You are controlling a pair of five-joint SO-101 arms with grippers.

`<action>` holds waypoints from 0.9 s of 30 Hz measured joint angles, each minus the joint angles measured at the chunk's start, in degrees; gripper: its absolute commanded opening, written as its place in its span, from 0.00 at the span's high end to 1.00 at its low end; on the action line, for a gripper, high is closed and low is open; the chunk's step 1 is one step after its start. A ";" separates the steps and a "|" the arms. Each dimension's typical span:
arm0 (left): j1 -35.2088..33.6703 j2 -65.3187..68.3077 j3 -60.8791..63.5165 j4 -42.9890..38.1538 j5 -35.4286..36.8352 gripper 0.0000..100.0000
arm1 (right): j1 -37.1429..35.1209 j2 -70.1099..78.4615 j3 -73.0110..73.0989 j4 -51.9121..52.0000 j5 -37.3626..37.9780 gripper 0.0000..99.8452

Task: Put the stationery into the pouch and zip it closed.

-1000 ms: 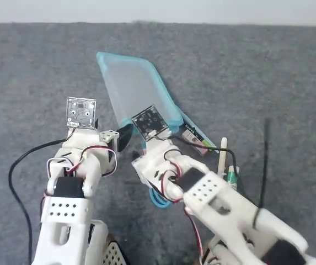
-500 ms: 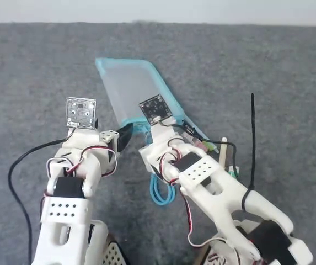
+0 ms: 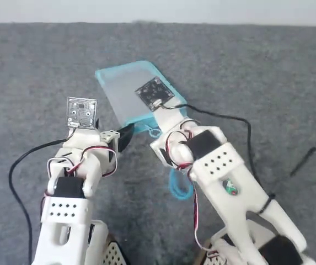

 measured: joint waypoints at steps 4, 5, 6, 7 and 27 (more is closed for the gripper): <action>0.09 0.00 0.00 -0.09 0.00 0.68 | -2.90 -1.93 -2.37 3.78 2.02 0.99; 0.09 0.00 0.00 -0.09 0.00 0.68 | -3.43 -2.29 -2.64 4.13 2.11 0.99; 0.09 0.00 0.00 -0.09 0.00 0.68 | -3.96 -2.73 -2.73 4.75 2.11 0.99; 0.09 0.00 0.00 -0.09 0.00 0.68 | -4.40 -3.08 -2.73 5.19 2.37 0.99; 0.09 -0.26 3.34 -3.96 -0.53 0.73 | -15.03 -7.47 -9.23 16.18 5.63 0.99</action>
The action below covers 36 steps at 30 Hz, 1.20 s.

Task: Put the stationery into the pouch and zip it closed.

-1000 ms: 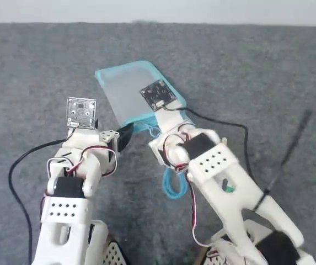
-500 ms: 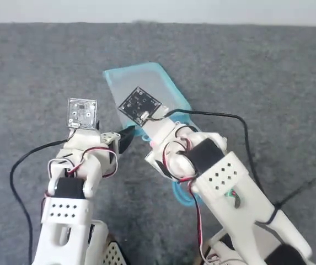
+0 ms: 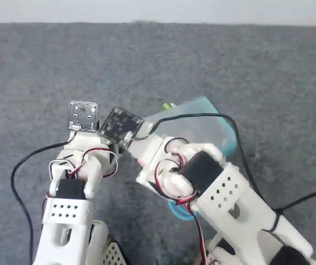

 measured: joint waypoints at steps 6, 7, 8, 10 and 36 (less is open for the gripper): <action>0.00 0.09 0.09 -1.58 0.00 0.93 | -0.35 -0.62 1.58 0.00 0.62 0.99; 0.00 0.09 0.35 -2.11 0.00 0.96 | -0.35 -0.62 1.58 0.00 0.62 0.99; 0.00 0.09 0.88 -2.64 0.00 0.99 | -0.35 -0.62 1.58 0.00 0.62 0.99; 0.00 0.09 1.23 -2.73 0.00 0.99 | -0.35 -0.62 1.58 0.00 0.62 0.99; -14.42 0.09 1.32 -2.90 3.08 0.99 | 27.16 9.49 1.49 -3.34 4.92 0.99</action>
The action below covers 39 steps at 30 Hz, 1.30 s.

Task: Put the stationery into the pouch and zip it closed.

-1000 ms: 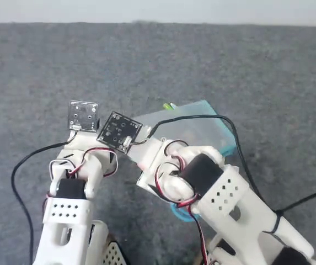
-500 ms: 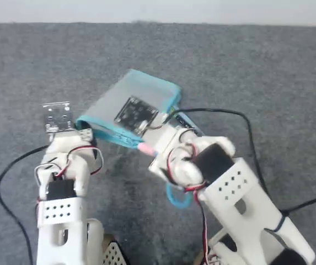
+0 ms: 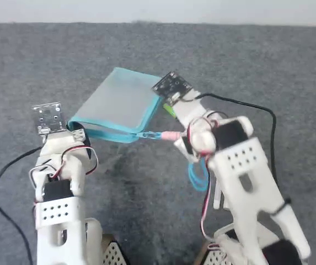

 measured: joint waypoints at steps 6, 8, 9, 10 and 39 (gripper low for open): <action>2.02 0.00 0.53 0.00 0.00 0.99 | 1.49 5.71 0.00 -1.41 0.09 0.97; 2.81 0.00 0.62 0.09 0.00 0.99 | 1.93 5.71 0.00 -1.05 0.00 0.90; 3.16 0.00 0.70 0.09 0.00 0.99 | 2.29 5.71 0.00 -0.53 -0.44 0.87; 3.69 0.00 1.14 0.09 0.00 0.99 | 2.81 5.71 0.00 0.00 -1.67 0.83; 9.41 0.00 2.02 0.09 0.26 0.99 | 24.44 24.00 12.57 -4.84 -7.30 0.82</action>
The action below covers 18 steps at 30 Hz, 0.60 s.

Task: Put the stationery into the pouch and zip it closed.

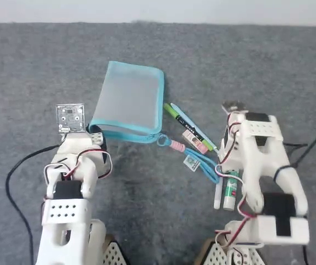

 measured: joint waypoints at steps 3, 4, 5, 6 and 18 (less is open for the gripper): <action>0.00 0.00 0.00 0.00 0.09 0.99 | -0.26 3.34 1.05 -2.90 -0.18 0.85; 0.00 0.00 0.00 0.00 0.18 0.99 | -0.09 4.13 1.05 -3.69 -0.26 0.87; 0.00 0.00 0.00 0.00 0.18 0.99 | 0.18 4.48 0.97 -4.04 -0.26 0.90; 0.00 0.00 0.00 0.00 0.18 0.99 | 0.18 4.57 0.97 -4.31 -0.26 0.93; 0.00 0.00 0.00 0.00 0.18 0.99 | 2.29 10.90 -20.13 -2.81 -0.26 0.98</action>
